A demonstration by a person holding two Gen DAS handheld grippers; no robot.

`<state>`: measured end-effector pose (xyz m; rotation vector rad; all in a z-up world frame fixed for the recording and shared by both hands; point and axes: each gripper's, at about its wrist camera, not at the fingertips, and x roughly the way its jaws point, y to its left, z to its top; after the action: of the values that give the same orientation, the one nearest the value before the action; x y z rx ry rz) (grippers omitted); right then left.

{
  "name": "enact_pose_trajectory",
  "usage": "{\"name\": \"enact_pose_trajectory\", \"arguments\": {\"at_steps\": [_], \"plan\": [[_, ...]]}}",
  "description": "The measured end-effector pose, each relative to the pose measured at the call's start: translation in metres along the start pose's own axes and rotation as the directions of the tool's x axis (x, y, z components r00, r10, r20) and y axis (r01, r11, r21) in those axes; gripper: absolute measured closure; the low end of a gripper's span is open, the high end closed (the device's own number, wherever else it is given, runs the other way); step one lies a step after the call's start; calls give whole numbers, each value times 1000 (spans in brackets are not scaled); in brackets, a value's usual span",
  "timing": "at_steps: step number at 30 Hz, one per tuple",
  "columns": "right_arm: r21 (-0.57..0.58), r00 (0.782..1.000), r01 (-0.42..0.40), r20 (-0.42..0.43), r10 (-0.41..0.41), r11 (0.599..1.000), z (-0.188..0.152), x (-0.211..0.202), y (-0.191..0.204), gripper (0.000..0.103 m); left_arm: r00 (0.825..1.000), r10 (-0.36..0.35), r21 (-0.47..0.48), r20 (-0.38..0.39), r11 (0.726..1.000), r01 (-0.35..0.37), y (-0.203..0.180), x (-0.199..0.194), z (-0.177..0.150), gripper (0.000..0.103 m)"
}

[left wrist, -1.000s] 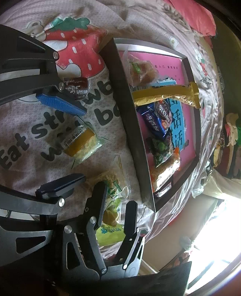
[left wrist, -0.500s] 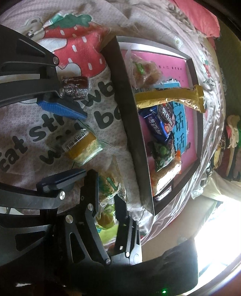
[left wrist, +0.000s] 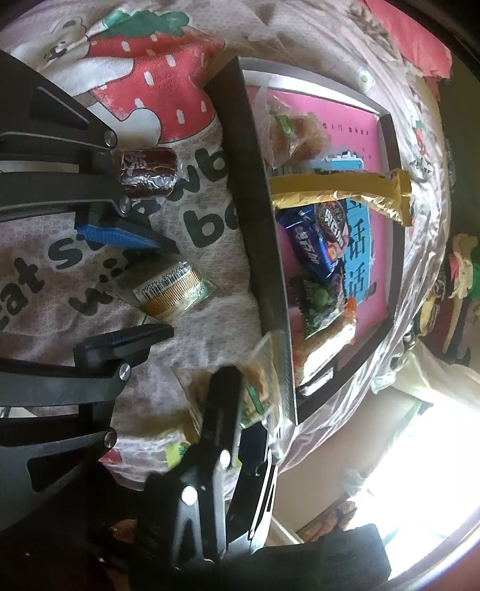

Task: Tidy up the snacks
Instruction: 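Grasp the clear cracker bag with right tool while left tool grasps the round yellow-wrapped snack, then carry the round snack into the tray with left tool while right tool lowers the cracker bag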

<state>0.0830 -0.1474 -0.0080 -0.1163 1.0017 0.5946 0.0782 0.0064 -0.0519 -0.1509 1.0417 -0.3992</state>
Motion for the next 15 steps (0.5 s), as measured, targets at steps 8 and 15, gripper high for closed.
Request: {"name": "enact_pose_trajectory", "arguments": {"at_steps": [8,15], "plan": [[60,993,17,112,-24,998,6,-22,-13,64,999,-20,-11,48,1000,21,1,-17,5,65],[90,985,6,171,-22,996,10,-36,-19,64,992,-3,-1,126,1000,4,-4,-42,13,65]]}}
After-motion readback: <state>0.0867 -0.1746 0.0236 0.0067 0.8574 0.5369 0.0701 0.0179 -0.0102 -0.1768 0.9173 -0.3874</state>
